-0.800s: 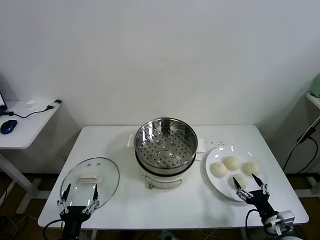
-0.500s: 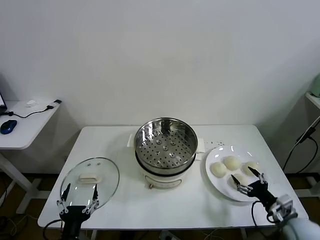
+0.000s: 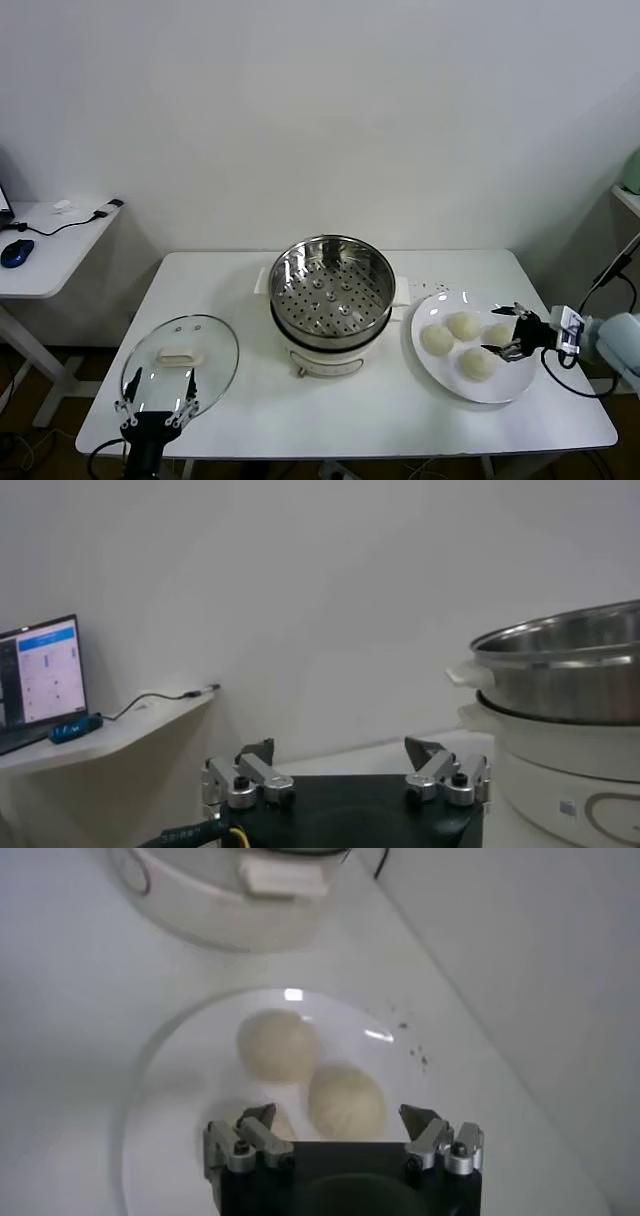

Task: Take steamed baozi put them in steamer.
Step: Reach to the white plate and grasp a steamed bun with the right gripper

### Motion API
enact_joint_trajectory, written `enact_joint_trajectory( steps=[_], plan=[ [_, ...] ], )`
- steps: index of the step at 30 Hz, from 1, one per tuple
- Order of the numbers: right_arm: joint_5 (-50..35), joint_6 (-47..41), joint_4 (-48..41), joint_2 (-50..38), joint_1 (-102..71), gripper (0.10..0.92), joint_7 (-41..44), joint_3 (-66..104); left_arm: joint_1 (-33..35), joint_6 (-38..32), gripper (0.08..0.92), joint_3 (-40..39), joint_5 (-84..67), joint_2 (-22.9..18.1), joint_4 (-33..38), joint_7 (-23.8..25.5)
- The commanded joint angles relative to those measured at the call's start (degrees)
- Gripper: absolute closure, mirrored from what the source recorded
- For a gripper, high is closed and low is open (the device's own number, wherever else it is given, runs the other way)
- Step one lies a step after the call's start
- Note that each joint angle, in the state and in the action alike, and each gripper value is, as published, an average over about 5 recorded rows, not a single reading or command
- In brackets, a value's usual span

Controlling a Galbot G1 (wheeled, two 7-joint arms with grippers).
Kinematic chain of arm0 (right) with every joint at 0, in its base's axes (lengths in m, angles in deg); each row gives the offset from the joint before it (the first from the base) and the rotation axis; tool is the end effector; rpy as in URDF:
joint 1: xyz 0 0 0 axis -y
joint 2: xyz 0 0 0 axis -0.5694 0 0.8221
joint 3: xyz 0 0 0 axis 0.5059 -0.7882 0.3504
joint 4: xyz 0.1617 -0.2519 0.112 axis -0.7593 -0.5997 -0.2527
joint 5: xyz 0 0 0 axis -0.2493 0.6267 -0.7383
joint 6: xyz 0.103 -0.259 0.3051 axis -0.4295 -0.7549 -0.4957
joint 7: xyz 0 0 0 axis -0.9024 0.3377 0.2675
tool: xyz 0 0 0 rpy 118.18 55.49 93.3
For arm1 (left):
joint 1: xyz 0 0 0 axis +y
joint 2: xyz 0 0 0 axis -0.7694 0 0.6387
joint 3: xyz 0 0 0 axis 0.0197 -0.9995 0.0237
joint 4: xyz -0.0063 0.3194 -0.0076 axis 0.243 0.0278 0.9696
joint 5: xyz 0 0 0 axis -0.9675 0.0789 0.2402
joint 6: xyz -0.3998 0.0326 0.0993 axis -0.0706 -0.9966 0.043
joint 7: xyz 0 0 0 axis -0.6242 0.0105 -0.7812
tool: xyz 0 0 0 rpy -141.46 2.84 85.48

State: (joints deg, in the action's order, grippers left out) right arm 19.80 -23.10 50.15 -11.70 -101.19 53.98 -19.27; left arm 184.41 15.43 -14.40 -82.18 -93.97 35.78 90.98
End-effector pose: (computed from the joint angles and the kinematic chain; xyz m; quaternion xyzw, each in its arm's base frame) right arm 0.4624 -0.2637 -0.2038 0.4071 -0.7407 0.4028 0.3513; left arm 0.1725 0.0650 -0.3238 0.0584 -0.9905 -0.1152 0.0477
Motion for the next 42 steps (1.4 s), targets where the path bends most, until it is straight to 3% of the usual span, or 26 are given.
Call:
enact_joint_trajectory(
  steps=[1, 8, 19, 42],
  plan=[
    [5.0, 1.9, -14.6, 1.2, 40.5, 0.203, 12.0, -40.6, -0.2, 0.4, 0.177, 0.2, 0.2, 0.7, 0.1, 0.1],
    [2.7, 2.3, -22.8, 11.9, 52.9, 0.203, 13.6, -56.8, 0.0, 0.3, 0.177, 0.7, 0.0, 0.5, -0.4, -0.1],
    [2.1, 2.9, -30.9, 22.1, 52.3, 0.203, 13.6, -61.8, -0.3, 0.6, 0.177, 1.7, -0.5, 0.6, -1.1, -0.1],
    [3.9, 3.3, -35.0, 25.1, 44.5, 0.203, 12.3, -59.0, -1.4, 1.0, 0.177, 1.9, -0.4, 0.7, -2.5, 0.0]
  ],
)
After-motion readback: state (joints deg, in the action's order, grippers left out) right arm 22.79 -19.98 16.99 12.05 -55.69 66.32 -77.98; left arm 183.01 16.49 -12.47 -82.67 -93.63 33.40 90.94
